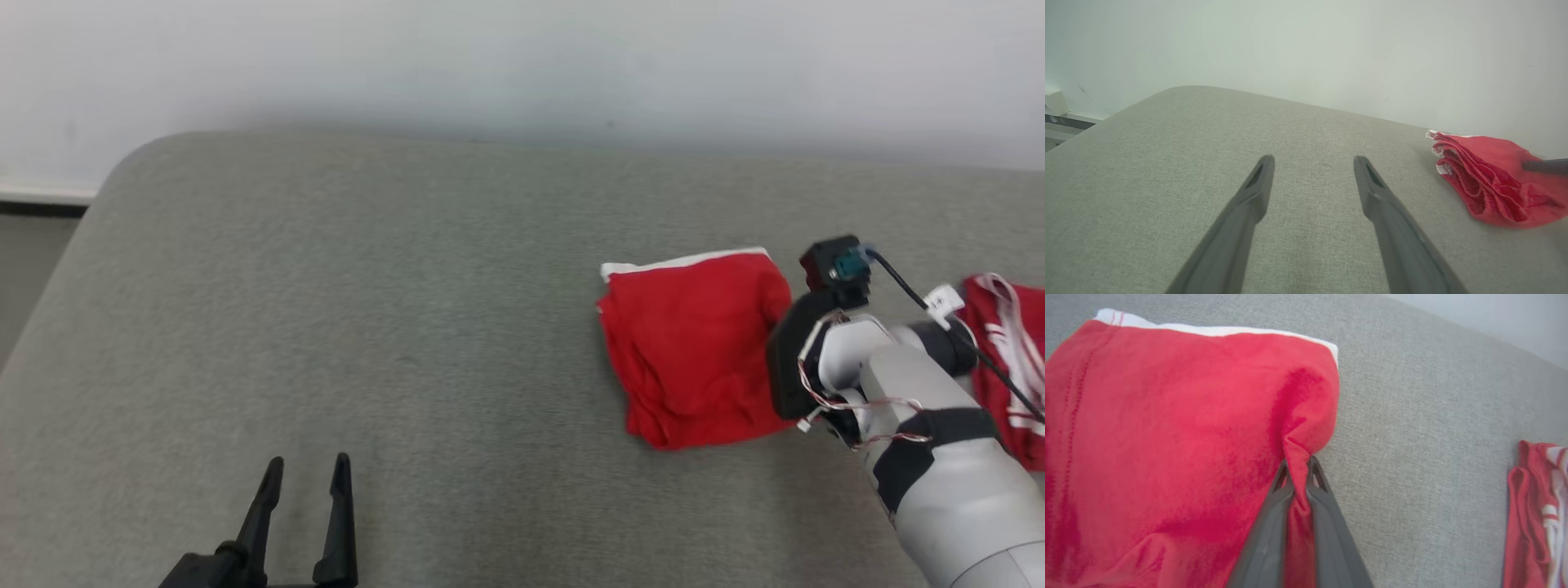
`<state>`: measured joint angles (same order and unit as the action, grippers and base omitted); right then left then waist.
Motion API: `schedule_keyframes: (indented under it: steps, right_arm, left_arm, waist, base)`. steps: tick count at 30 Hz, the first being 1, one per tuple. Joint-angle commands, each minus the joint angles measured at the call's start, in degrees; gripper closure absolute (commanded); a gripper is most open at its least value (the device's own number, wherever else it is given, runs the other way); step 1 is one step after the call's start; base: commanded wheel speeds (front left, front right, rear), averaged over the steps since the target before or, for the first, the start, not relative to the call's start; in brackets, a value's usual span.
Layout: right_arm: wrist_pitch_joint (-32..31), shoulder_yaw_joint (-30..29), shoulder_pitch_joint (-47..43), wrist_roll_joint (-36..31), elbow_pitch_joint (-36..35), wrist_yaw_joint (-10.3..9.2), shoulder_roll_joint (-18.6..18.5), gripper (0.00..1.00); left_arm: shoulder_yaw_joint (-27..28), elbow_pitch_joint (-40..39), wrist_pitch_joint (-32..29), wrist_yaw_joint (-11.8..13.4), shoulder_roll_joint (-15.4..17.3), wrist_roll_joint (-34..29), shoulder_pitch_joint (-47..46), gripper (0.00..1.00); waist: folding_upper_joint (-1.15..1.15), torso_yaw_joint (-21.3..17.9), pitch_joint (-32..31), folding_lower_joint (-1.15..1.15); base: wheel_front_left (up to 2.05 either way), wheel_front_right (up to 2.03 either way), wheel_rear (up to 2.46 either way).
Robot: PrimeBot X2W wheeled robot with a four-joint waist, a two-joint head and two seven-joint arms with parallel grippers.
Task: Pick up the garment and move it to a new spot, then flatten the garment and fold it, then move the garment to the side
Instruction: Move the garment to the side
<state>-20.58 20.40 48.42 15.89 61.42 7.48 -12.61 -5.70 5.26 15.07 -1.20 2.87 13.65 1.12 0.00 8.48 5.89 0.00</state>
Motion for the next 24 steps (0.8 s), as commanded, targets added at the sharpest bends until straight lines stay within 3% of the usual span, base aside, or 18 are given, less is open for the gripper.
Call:
schedule_keyframes:
  steps: [1, 8, 13, 17, 24]
  right_arm:
    - [-0.1, 1.0, 0.4, 0.8, -0.8, -0.02, -0.5, 1.0]
    - [-2.4, 9.6, 4.0, 4.7, -8.2, -0.02, -4.6, 1.0]
    - [-3.6, 14.6, 6.3, 6.6, -12.1, -0.02, -9.4, 1.0]
    - [-2.9, 17.0, 7.6, 7.5, -13.8, -0.02, -13.6, 1.0]
    - [1.0, 15.6, 8.8, 7.9, -11.7, -0.02, -18.9, 1.0]
  left_arm:
    - [0.5, -0.4, 0.1, 0.3, 0.0, 0.2, 0.8, 0.0]
    - [1.6, -2.0, 0.1, 0.7, 0.0, 1.4, 0.9, 0.0]
    - [1.3, -2.6, 0.1, 0.1, 0.0, 1.1, -1.3, 0.0]
    - [0.8, -2.4, 0.1, -0.7, 0.0, 0.3, -2.7, 0.0]
    - [1.1, -2.0, 0.1, -1.9, 0.1, -1.7, -4.8, 0.0]
  waist:
    - [0.0, -4.4, -1.6, 0.0]
    - [0.0, -12.8, -0.8, 0.0]
    - [0.0, -16.6, 1.3, 0.0]
    - [0.0, -18.2, 3.1, 0.0]
    - [0.0, -18.2, 6.8, 0.0]
  base:
    - [0.0, 0.0, 0.0]
    - [0.0, 0.0, 0.0]
    - [0.0, 0.0, 0.0]
    - [0.0, 0.0, 0.0]
    - [0.0, 0.0, 0.0]
